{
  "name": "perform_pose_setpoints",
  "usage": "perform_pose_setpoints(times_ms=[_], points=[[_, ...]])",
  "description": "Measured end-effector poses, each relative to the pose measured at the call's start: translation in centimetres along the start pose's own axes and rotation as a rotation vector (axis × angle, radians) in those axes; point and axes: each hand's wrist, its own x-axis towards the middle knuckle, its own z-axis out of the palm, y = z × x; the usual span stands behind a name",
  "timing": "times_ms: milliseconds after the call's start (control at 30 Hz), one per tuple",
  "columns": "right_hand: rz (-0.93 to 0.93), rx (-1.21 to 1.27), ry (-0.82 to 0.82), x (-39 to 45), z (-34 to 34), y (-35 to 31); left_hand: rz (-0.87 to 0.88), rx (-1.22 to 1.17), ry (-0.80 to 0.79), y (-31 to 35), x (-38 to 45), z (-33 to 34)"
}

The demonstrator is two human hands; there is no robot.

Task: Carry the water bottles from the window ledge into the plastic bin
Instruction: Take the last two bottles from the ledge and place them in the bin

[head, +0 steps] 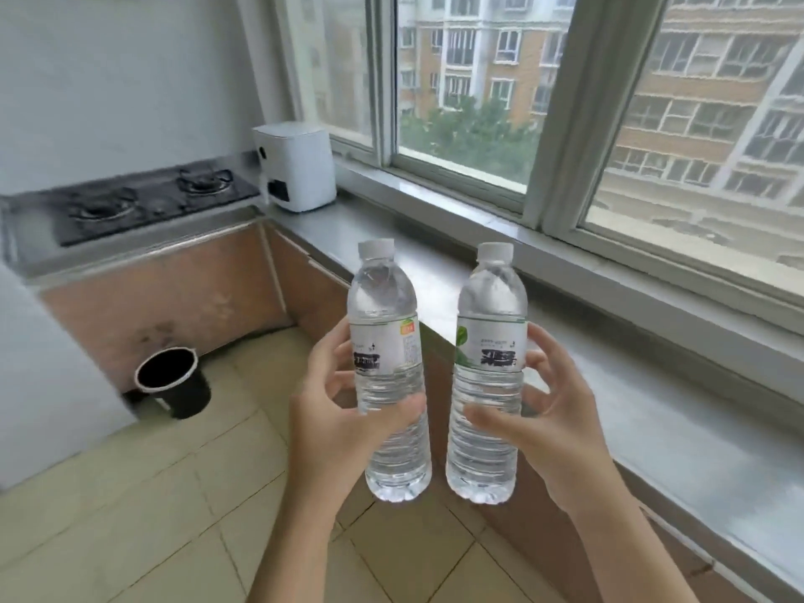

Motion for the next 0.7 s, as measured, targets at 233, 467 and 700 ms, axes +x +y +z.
perform_pose_setpoints(times_ms=[233,467,700], points=[[-0.057,0.040,-0.375,7.0,12.7,0.6,-0.031,0.063,0.332,-2.2,2.7,-10.6],[-0.056,0.118,-0.664,13.5,25.2,1.9,-0.061,0.137,0.637,-4.3,7.1,-18.4],[-0.041,0.119,-1.001,18.0,39.0,2.0,-0.126,0.195,0.926,-6.3,11.2,-26.1]])
